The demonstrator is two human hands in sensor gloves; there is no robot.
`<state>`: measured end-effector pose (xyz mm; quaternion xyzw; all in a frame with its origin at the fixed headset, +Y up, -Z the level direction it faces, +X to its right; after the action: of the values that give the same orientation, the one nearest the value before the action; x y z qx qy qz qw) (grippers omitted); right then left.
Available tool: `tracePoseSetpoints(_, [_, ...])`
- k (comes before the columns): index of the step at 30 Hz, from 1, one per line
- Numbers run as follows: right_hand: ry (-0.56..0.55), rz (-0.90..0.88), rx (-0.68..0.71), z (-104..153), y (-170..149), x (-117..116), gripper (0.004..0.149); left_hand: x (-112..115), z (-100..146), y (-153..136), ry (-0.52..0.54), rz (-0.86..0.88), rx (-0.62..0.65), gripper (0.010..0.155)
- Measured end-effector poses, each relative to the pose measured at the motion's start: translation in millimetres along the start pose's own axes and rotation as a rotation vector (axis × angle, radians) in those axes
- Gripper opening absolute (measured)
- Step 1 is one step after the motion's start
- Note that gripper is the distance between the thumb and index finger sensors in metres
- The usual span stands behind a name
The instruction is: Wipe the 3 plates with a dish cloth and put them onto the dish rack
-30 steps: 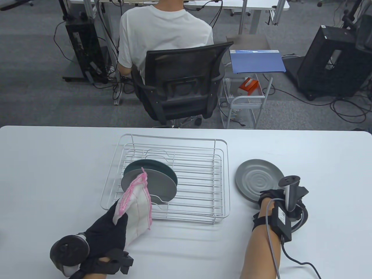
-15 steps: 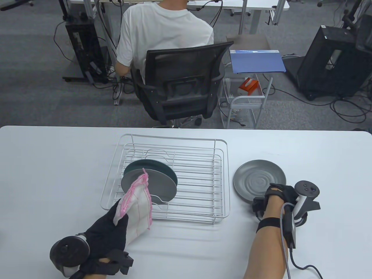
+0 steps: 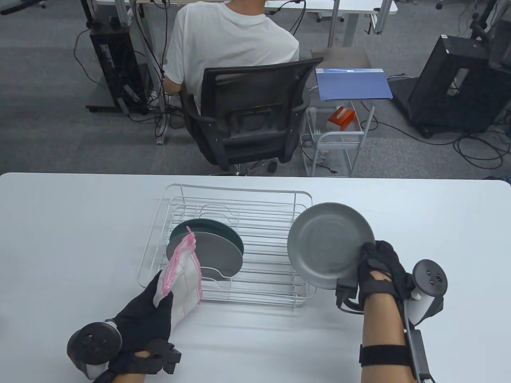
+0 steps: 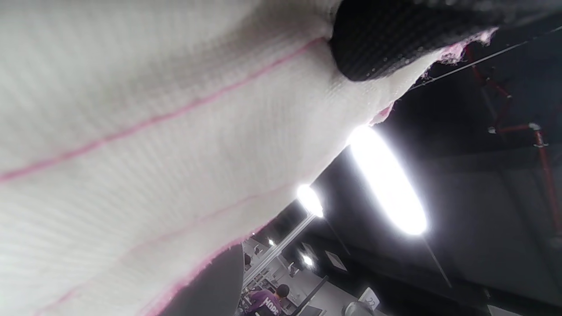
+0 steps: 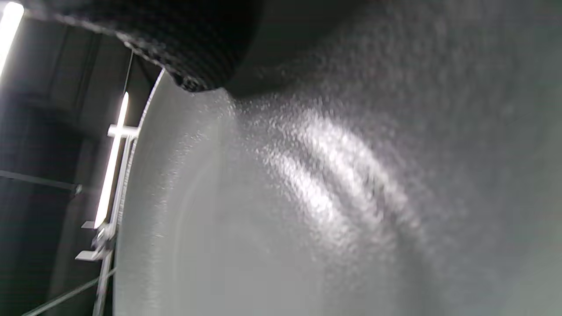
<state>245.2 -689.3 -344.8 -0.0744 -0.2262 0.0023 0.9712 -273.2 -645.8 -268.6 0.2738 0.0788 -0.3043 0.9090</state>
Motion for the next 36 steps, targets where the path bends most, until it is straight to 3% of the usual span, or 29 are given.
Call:
tracePoseSetpoints(4, [0.235,-0.062,0.026,40.3,-3.1,-41.6,0.04,4.7,1.4,7.9,-0.014,-0.059,0.042,0.049])
tracePoseSetpoints(7, [0.335,-0.132,0.015,67.7,-11.2,-67.0,0.04,6.6,2.6,13.9,-0.013,-0.092,0.075,0.049])
tracePoseSetpoints(15, [0.507,-0.131,0.009,107.1,-41.8,-109.5,0.043,13.6,5.8,28.2,-0.036,-0.158,0.143,0.049])
tracePoseSetpoints(18, [0.624,-0.097,0.039,114.2,-48.5,-123.2,0.048,26.5,10.6,44.9,-0.079,-0.223,0.217,0.049])
tracePoseSetpoints(24, [0.672,-0.043,0.04,115.6,-57.8,-124.9,0.054,50.2,17.3,57.4,-0.155,-0.348,0.295,0.049])
tracePoseSetpoints(30, [0.734,-0.195,0.072,124.1,-53.2,-135.1,0.055,74.5,22.2,64.8,-0.281,-0.414,0.331,0.05])
tracePoseSetpoints(36, [0.668,-0.246,0.176,126.1,-38.0,-125.0,0.056,88.5,22.6,67.9,-0.359,-0.493,0.323,0.052])
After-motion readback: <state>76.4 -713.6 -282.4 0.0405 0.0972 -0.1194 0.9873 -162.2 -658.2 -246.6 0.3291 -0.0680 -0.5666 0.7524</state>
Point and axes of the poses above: the tracker on the back of each hand, its own y axis roughly to the thumb side, its own z axis roughly from the fingertips to the wrist, x = y × z, the point moved 3 cm from there along -z, roughly from the wrist to the fingertips, and after that the axes turned 1 degree about x, right-handed, at the moved point
